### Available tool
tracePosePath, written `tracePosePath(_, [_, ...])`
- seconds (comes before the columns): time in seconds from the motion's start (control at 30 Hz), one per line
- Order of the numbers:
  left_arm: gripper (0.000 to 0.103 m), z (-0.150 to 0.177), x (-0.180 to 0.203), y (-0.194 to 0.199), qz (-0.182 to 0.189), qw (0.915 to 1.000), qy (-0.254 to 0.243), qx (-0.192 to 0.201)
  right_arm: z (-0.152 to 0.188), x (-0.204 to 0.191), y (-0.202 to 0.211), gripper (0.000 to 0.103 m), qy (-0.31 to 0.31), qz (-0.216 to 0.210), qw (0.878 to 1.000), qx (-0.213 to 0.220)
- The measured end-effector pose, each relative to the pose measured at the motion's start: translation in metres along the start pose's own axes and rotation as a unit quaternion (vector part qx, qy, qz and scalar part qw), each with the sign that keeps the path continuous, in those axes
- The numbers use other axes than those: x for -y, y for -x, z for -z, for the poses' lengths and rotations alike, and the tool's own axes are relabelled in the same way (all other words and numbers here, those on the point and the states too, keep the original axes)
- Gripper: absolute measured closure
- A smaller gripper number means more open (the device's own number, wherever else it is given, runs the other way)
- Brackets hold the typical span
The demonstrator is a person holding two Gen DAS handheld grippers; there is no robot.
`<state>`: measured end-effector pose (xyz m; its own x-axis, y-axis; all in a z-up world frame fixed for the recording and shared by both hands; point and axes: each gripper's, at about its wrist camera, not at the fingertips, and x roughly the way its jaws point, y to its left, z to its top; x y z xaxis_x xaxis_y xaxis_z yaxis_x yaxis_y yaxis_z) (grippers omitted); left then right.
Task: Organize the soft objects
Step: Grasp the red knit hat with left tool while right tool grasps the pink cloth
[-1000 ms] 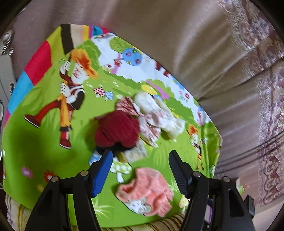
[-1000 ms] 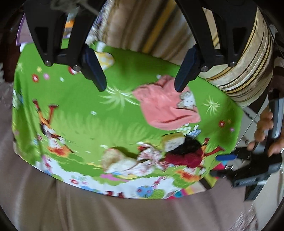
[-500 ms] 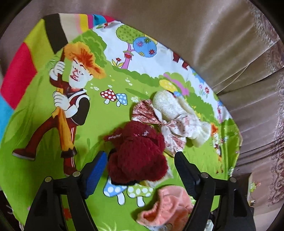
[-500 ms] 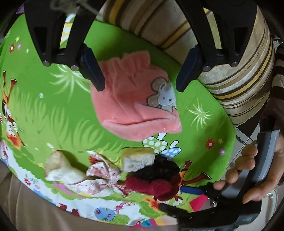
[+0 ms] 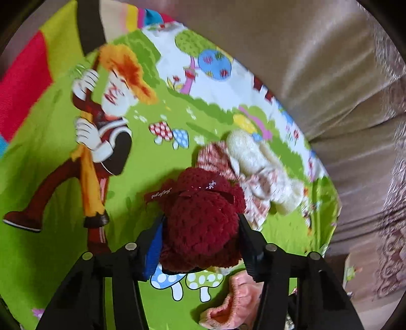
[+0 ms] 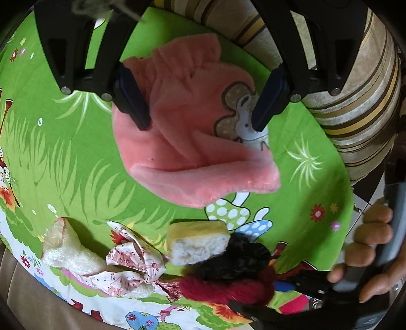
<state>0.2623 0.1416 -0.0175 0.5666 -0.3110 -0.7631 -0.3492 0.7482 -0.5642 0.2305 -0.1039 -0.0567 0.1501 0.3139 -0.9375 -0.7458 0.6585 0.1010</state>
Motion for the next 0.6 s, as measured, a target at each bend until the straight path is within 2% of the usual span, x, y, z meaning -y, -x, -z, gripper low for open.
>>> tracePosePath(0.27, [0.05, 0.004, -0.009, 0.039, 0.022, 0.9984, 0.023, 0.046, -0.005, -0.002, -0.013, 0.017, 0.007, 0.005, 1.0, -0.006])
tracePosePath(0.4, [0.05, 0.015, -0.003, 0.055, 0.036, 0.9972, 0.019, 0.063, -0.005, -0.003, -0.015, 0.019, 0.012, 0.008, 1.0, -0.004])
tracePosePath(0.5, [0.05, 0.027, 0.001, 0.063, 0.048, 0.9962, 0.017, 0.07, -0.006, -0.004, -0.016, 0.038, 0.018, 0.016, 1.0, 0.001])
tracePosePath(0.57, [0.05, 0.036, 0.002, 0.067, 0.056, 0.9957, 0.019, 0.071, -0.006, -0.002, -0.011, 0.064, 0.012, 0.021, 1.0, 0.007])
tracePosePath(0.6, [0.05, 0.04, 0.002, 0.067, 0.058, 0.9956, 0.02, 0.071, -0.005, 0.002, -0.009, 0.072, 0.005, 0.016, 1.0, 0.01])
